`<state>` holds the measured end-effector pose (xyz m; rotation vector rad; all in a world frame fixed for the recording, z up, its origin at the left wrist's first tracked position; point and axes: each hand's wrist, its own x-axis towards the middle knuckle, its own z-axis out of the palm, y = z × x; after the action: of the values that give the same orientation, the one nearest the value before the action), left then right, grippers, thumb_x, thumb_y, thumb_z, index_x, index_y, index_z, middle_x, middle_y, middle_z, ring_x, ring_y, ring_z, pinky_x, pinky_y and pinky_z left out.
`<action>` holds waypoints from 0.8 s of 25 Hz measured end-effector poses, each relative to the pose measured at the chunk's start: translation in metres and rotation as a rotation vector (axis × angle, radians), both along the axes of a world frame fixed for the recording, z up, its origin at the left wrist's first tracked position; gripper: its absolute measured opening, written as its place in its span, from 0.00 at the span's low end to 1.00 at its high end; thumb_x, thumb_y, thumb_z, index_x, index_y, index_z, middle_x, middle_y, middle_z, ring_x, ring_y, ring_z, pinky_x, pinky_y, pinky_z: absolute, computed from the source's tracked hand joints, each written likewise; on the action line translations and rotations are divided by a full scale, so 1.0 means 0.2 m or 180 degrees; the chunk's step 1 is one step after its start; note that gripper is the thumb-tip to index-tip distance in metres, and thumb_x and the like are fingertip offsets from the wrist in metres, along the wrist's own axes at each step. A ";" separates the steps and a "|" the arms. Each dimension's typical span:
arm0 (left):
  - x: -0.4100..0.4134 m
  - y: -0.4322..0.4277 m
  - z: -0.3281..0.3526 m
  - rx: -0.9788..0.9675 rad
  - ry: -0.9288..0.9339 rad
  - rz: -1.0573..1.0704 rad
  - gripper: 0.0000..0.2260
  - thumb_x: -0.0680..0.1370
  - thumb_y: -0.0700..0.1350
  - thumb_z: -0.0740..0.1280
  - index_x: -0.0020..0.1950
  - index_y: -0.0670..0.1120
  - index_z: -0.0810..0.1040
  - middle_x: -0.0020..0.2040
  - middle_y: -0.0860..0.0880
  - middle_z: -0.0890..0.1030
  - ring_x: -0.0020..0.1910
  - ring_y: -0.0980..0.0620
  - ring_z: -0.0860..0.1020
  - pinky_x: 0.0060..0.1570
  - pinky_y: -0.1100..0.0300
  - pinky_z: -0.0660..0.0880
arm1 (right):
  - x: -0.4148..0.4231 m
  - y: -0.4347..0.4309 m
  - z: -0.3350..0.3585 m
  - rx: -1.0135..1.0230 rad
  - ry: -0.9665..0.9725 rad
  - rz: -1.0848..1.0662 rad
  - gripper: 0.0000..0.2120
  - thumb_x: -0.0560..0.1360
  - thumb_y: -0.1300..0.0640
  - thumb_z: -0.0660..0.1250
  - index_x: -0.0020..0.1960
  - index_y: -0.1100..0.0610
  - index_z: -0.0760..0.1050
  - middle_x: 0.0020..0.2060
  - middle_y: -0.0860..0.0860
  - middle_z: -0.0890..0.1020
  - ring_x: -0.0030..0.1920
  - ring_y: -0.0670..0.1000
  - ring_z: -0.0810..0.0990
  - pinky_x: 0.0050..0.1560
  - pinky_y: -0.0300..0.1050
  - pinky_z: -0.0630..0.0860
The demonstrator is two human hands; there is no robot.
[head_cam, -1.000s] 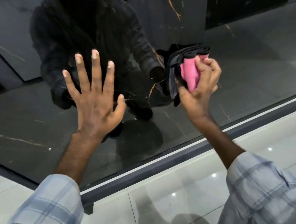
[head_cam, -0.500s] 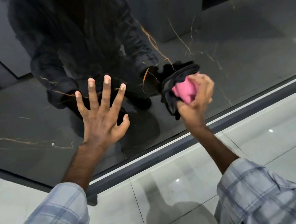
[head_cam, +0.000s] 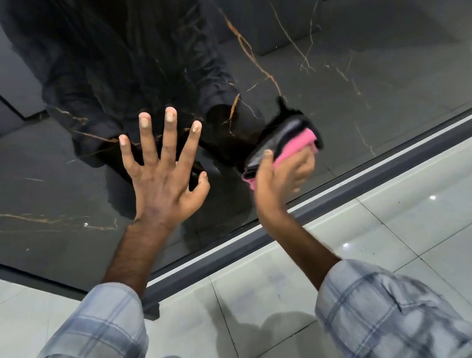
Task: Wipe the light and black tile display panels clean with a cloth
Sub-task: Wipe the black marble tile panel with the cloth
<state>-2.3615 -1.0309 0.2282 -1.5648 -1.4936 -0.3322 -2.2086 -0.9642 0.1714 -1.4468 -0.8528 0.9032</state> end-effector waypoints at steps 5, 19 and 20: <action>0.00 0.00 0.00 0.0045 0.0022 0.0000 0.42 0.73 0.57 0.71 0.85 0.51 0.59 0.83 0.39 0.55 0.79 0.31 0.50 0.77 0.39 0.31 | 0.07 0.01 -0.21 0.2206 -0.1879 0.0618 0.42 0.66 0.52 0.72 0.76 0.51 0.57 0.74 0.54 0.59 0.71 0.63 0.64 0.65 0.59 0.64; 0.00 -0.01 0.00 -0.0004 -0.0022 -0.0083 0.41 0.74 0.56 0.71 0.85 0.50 0.60 0.83 0.40 0.54 0.79 0.31 0.50 0.77 0.40 0.31 | -0.17 -0.17 -0.39 -0.1958 0.2640 0.0560 0.14 0.79 0.49 0.68 0.56 0.59 0.74 0.49 0.56 0.82 0.51 0.55 0.81 0.53 0.46 0.75; 0.00 -0.01 0.00 -0.0012 -0.0050 -0.0128 0.41 0.73 0.55 0.71 0.85 0.50 0.60 0.83 0.40 0.54 0.80 0.32 0.50 0.77 0.40 0.31 | -0.10 -0.09 -0.34 -0.1716 0.2500 0.0337 0.12 0.79 0.52 0.68 0.56 0.59 0.73 0.49 0.57 0.82 0.49 0.55 0.80 0.52 0.46 0.77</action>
<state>-2.3615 -1.0334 0.2288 -1.6001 -1.4771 -0.3657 -2.2277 -0.9830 0.1038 -1.3092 -0.0885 1.7156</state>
